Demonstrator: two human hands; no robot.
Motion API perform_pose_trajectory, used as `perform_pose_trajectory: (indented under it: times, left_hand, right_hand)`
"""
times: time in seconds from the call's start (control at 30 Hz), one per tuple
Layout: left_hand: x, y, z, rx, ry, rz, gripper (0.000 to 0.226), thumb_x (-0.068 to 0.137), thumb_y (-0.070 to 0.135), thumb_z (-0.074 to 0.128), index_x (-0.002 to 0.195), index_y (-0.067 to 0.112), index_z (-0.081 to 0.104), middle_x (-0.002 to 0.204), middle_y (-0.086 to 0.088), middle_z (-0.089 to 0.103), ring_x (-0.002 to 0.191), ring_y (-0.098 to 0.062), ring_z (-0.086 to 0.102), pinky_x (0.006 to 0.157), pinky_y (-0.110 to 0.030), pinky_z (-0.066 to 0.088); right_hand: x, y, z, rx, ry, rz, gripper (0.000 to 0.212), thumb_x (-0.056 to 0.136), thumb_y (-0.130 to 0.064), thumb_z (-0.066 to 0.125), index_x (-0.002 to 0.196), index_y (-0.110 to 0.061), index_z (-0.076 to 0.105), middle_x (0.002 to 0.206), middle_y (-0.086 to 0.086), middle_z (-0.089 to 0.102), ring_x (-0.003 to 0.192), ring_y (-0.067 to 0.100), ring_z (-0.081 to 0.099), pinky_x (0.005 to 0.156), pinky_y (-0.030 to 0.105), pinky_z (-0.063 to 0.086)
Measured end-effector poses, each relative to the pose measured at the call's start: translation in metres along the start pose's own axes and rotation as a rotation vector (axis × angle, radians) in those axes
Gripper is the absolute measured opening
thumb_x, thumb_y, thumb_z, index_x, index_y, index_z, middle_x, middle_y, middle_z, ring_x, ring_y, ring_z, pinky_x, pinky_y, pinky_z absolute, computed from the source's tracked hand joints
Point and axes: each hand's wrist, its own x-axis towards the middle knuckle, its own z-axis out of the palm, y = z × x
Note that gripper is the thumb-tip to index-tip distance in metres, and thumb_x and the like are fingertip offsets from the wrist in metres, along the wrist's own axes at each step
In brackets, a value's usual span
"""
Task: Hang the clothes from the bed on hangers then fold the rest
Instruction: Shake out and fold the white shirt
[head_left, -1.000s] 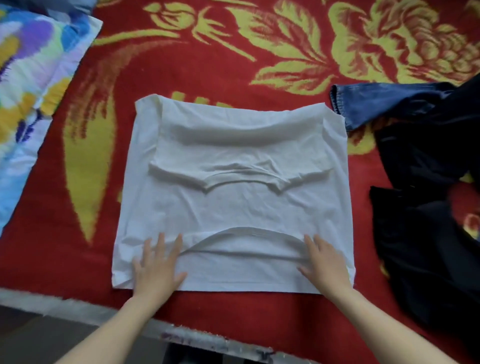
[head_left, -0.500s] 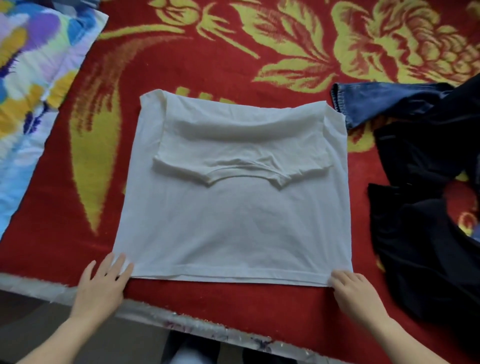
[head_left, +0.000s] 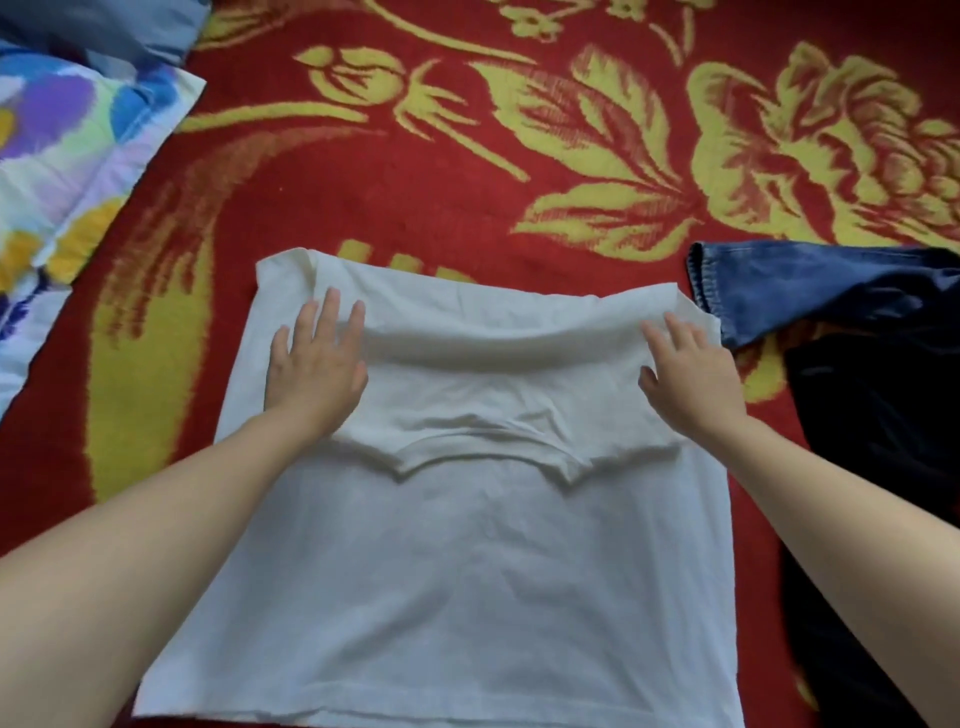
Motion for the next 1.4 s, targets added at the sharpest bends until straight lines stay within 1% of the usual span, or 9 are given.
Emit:
perform_pose_trajectory:
  times: [0.23,0.43,0.5,0.57,0.77,1.0,1.13,1.27,1.4]
  left_hand:
    - [0.085,-0.008,0.002,-0.028,-0.076,0.028,0.064,0.097,0.023,0.041,0.151,0.020,0.006,0.158,-0.002,0.006,0.145,-0.021,0.007,0.110,-0.046,0.020]
    - [0.113,-0.018,0.011,-0.004,-0.178,0.000,0.067,0.091,0.026,0.052,0.148,0.022,0.018,0.150,-0.003,0.030,0.140,-0.020,0.020,0.108,-0.044,0.020]
    - [0.115,-0.017,0.008,0.086,-0.154,-0.017,0.032,0.088,0.027,0.054,0.120,0.021,0.051,0.123,-0.006,0.053,0.121,-0.025,0.037,0.102,-0.042,0.025]
    - [0.113,-0.018,0.000,0.126,-0.104,-0.016,0.009,0.086,0.028,0.056,0.091,0.021,0.058,0.101,-0.005,0.060,0.108,-0.026,0.041,0.097,-0.041,0.025]
    - [0.065,-0.048,-0.023,-0.107,0.296,0.315,0.016,0.074,0.016,0.063,0.068,0.000,0.061,0.076,-0.017,0.063,0.087,-0.038,0.062,0.083,-0.048,0.035]
    - [-0.056,-0.090,-0.007,-0.098,0.478,0.531,0.023,0.090,0.015,0.046,0.074,0.007,0.060,0.058,-0.011,0.059,0.059,-0.031,0.064,0.074,-0.044,0.046]
    - [-0.136,-0.102,0.017,-0.093,0.427,0.607,0.014,0.082,0.002,0.040,0.082,0.015,0.044,0.079,-0.009,0.069,0.058,-0.028,0.064,0.063,-0.038,0.038]
    - [-0.196,-0.091,0.045,-0.100,0.385,0.597,0.014,0.077,-0.001,0.040,0.079,0.013,0.041,0.082,-0.013,0.068,0.055,-0.030,0.061,0.049,-0.039,0.040]
    - [-0.210,-0.079,0.055,-0.103,0.300,0.450,0.017,0.068,0.004,0.034,0.064,0.004,0.051,0.077,-0.015,0.066,0.053,-0.033,0.059,0.042,-0.036,0.039]
  right_hand:
    - [0.069,0.023,0.013,-0.040,-0.112,0.040,0.061,0.099,-0.029,0.039,0.151,-0.019,0.009,0.158,0.004,0.010,0.145,0.024,0.010,0.112,0.045,0.020]
    - [0.076,0.025,0.027,-0.101,-0.085,0.182,0.045,0.092,-0.023,0.048,0.135,-0.015,0.038,0.127,0.010,0.051,0.118,0.030,0.041,0.095,0.039,0.029]
    - [0.076,0.026,0.026,-0.128,-0.072,0.226,0.027,0.090,-0.017,0.047,0.117,-0.014,0.054,0.114,0.011,0.055,0.108,0.031,0.043,0.087,0.037,0.029]
    - [0.073,0.034,0.022,-0.076,-0.022,0.264,0.020,0.090,-0.016,0.050,0.105,-0.014,0.062,0.107,0.014,0.053,0.104,0.032,0.041,0.084,0.038,0.029]
    - [0.040,0.055,0.002,0.277,0.044,0.013,0.016,0.073,-0.001,0.069,0.069,-0.001,0.054,0.125,0.015,0.059,0.125,0.032,0.042,0.088,0.042,0.035]
    - [-0.082,0.063,-0.009,0.153,0.411,-0.304,0.022,0.071,-0.014,0.047,0.053,-0.001,0.051,0.055,0.013,0.053,0.055,0.034,0.057,0.063,0.038,0.037]
    - [-0.178,0.069,0.016,0.018,0.449,-0.380,0.031,0.081,-0.008,0.043,0.052,-0.007,0.052,0.058,0.009,0.057,0.059,0.033,0.061,0.067,0.038,0.035]
    - [-0.235,0.033,0.049,0.057,0.345,-0.366,0.017,0.090,-0.030,0.049,0.086,-0.014,0.052,0.090,0.021,0.068,0.095,0.037,0.053,0.076,0.044,0.038]
    - [-0.228,-0.037,0.073,0.000,-0.083,-0.290,0.098,0.023,-0.044,0.093,0.113,-0.016,0.068,0.116,0.027,0.062,0.108,0.043,0.060,0.079,0.052,0.052]
